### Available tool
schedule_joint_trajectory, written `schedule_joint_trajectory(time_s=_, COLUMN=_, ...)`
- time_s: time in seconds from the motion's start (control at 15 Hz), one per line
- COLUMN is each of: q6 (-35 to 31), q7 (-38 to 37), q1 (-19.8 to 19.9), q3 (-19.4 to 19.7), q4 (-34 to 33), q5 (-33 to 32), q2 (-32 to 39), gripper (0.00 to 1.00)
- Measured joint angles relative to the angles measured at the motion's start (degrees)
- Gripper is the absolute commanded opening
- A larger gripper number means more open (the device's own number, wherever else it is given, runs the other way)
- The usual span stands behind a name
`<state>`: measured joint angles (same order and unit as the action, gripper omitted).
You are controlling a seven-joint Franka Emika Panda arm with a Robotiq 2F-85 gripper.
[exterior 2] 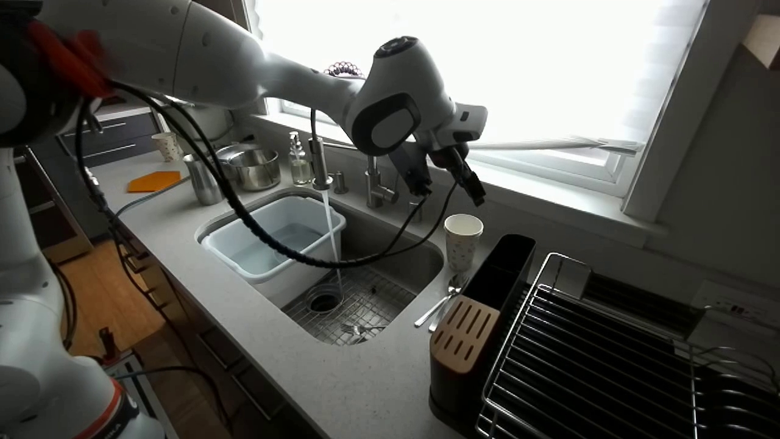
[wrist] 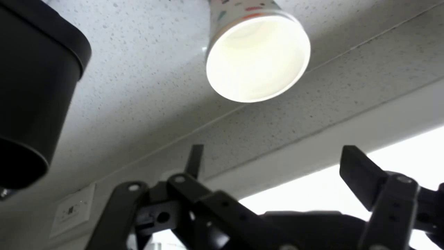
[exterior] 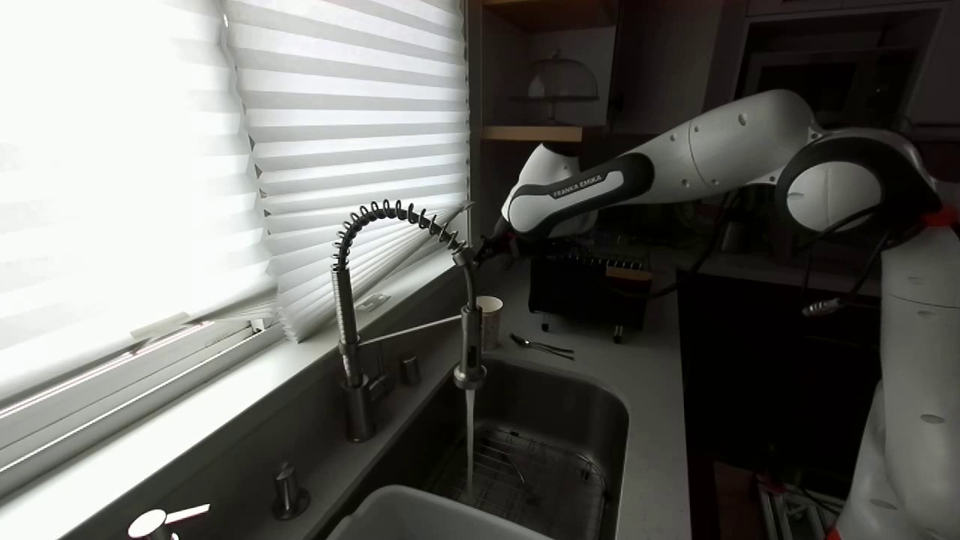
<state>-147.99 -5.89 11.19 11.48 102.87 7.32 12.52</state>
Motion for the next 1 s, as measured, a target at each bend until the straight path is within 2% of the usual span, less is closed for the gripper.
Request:
schedule_joint_trajectory(time_s=0.2, q6=0.4, q7=7.5, q1=-0.1, q3=-4.0, q4=-0.1, q5=3.5, q2=-3.6, gripper=1.00)
schedule_joint_trajectory(time_s=0.47, q6=4.4, q7=20.3, q1=-0.5, q3=-9.0, q4=-1.8, q5=13.9, q2=-4.8, gripper=1.00)
schedule_joint_trajectory(time_s=0.73, q6=13.7, q7=30.5, q1=-0.8, q3=-11.6, q4=-5.1, q5=21.5, q2=-2.7, gripper=1.00)
schedule_joint_trajectory(time_s=1.0, q6=24.7, q7=38.8, q1=-0.7, q3=-12.2, q4=-9.2, q5=25.4, q2=1.3, gripper=0.98)
